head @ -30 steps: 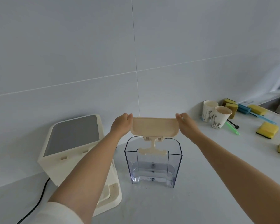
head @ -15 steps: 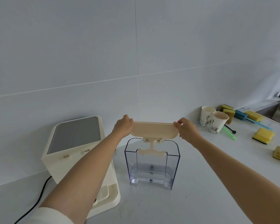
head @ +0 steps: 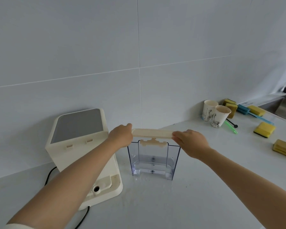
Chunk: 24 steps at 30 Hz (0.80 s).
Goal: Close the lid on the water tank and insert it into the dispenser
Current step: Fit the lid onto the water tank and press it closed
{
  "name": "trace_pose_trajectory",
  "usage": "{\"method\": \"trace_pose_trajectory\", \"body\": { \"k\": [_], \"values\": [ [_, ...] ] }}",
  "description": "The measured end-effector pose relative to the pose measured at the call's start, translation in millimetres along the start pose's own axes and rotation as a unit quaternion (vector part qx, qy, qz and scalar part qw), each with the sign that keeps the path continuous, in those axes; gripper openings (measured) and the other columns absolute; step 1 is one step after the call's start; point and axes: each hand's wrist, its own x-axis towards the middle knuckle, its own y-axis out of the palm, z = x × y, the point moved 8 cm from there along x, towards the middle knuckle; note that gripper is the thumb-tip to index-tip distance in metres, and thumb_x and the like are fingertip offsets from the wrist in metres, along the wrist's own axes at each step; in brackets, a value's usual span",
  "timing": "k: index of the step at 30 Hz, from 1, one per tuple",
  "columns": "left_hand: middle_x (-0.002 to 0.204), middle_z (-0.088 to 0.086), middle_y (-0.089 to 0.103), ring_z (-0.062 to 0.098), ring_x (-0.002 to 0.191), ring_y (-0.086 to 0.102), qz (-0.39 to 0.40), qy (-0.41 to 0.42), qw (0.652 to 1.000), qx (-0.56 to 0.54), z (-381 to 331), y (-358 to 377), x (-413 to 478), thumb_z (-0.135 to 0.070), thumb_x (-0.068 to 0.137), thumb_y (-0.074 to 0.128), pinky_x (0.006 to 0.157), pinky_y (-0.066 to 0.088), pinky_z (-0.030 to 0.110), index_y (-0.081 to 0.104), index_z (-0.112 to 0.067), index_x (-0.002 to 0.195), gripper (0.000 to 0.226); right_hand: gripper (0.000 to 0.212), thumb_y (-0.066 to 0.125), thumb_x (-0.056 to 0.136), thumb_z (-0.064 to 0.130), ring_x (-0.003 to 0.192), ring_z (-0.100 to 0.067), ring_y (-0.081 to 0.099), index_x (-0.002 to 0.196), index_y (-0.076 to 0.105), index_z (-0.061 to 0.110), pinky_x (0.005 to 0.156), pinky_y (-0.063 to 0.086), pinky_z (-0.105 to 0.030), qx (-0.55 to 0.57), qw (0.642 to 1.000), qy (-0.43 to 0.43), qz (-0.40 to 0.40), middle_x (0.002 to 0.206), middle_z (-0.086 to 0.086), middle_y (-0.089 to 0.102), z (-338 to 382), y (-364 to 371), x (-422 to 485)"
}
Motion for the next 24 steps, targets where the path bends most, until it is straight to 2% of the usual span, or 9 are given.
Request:
{"method": "trace_pose_trajectory", "body": {
  "k": [2,4,6,10,12,15,17,21,24],
  "values": [
    [0.066,0.004,0.039,0.029,0.076,0.043,-0.007,0.000,1.000,0.016,-2.2,2.6,-3.8,0.000,0.087,0.032,0.062,0.032,0.032,0.043,-0.001,0.113,0.028,0.039,0.023,0.097,0.038,0.083,-0.027,0.056,0.108,0.053,0.015,0.062,0.030,-0.027,-0.035,0.999,-0.029,0.000,0.089,-0.009,0.068,4.2,4.4,-3.5],
    [0.087,0.014,0.057,0.034,0.081,0.049,-0.015,0.002,0.999,0.034,-5.5,3.3,-8.1,0.000,0.087,0.034,0.064,0.033,0.032,0.040,-0.002,0.117,0.031,0.038,0.022,0.097,0.037,0.084,-0.028,0.057,0.112,0.051,0.016,0.063,0.030,-0.027,-0.057,0.997,-0.042,0.010,0.091,-0.009,0.069,6.6,8.0,-5.0],
    [0.107,0.020,0.060,0.036,0.093,0.056,-0.018,0.007,0.999,0.051,-8.9,5.2,-12.8,-0.001,0.086,0.034,0.065,0.033,0.032,0.038,-0.003,0.121,0.035,0.038,0.022,0.098,0.037,0.082,-0.028,0.055,0.117,0.048,0.017,0.064,0.030,-0.027,-0.071,0.996,-0.049,0.021,0.092,-0.010,0.068,7.6,11.1,-6.6],
    [0.108,0.019,0.062,0.030,0.077,0.046,-0.025,0.006,0.998,0.065,-10.4,8.0,-18.6,0.000,0.086,0.036,0.063,0.033,0.032,0.036,-0.004,0.125,0.039,0.038,0.023,0.097,0.038,0.074,-0.025,0.045,0.122,0.044,0.018,0.065,0.030,-0.028,-0.080,0.995,-0.045,0.044,0.060,-0.001,0.041,8.2,16.7,-8.8],
    [0.106,0.019,0.063,0.028,0.075,0.042,-0.028,-0.001,0.997,0.065,-9.8,8.5,-19.6,0.000,0.086,0.035,0.062,0.033,0.032,0.036,-0.004,0.124,0.039,0.039,0.024,0.097,0.040,0.072,-0.025,0.044,0.123,0.045,0.019,0.064,0.032,-0.028,-0.071,0.995,-0.035,0.056,0.057,0.002,0.034,6.3,16.7,-8.1],
    [0.102,0.018,0.064,0.028,0.074,0.043,-0.042,-0.009,0.997,0.065,-6.7,10.5,-20.8,-0.001,0.087,0.035,0.059,0.031,0.031,0.038,-0.005,0.121,0.035,0.041,0.024,0.097,0.041,0.081,-0.031,0.058,0.124,0.048,0.022,0.064,0.037,-0.028,-0.031,0.997,-0.011,0.070,0.083,-0.011,0.062,0.8,15.0,-8.0],
    [0.095,0.017,0.063,0.028,0.073,0.044,-0.055,-0.019,0.997,0.051,-4.1,10.5,-23.2,-0.003,0.088,0.033,0.055,0.028,0.028,0.038,-0.006,0.121,0.033,0.042,0.024,0.096,0.042,0.095,-0.030,0.061,0.125,0.048,0.023,0.069,0.042,-0.031,-0.001,0.998,0.010,0.061,0.103,-0.012,0.067,-2.7,11.0,-7.1],
    [0.118,0.016,0.057,0.032,0.097,0.054,-0.027,-0.106,0.988,-0.112,6.4,21.4,-27.0,-0.020,0.093,0.029,0.075,0.036,0.034,0.029,-0.012,0.135,0.043,0.049,0.027,0.095,0.042,0.119,-0.028,0.049,0.141,0.025,0.024,0.085,0.045,-0.038,0.063,0.996,0.050,0.046,0.131,-0.009,0.053,-4.1,7.1,1.9],
    [0.135,0.016,0.044,0.031,0.109,0.050,0.012,-0.192,0.927,-0.323,4.8,38.1,-37.2,-0.028,0.089,0.039,0.080,0.036,0.034,0.012,-0.014,0.143,0.062,0.057,0.029,0.095,0.042,0.127,-0.030,0.042,0.146,0.012,0.024,0.091,0.044,-0.043,0.129,0.986,0.082,0.059,0.143,-0.012,0.040,-4.3,12.8,13.1]
  ]
}}
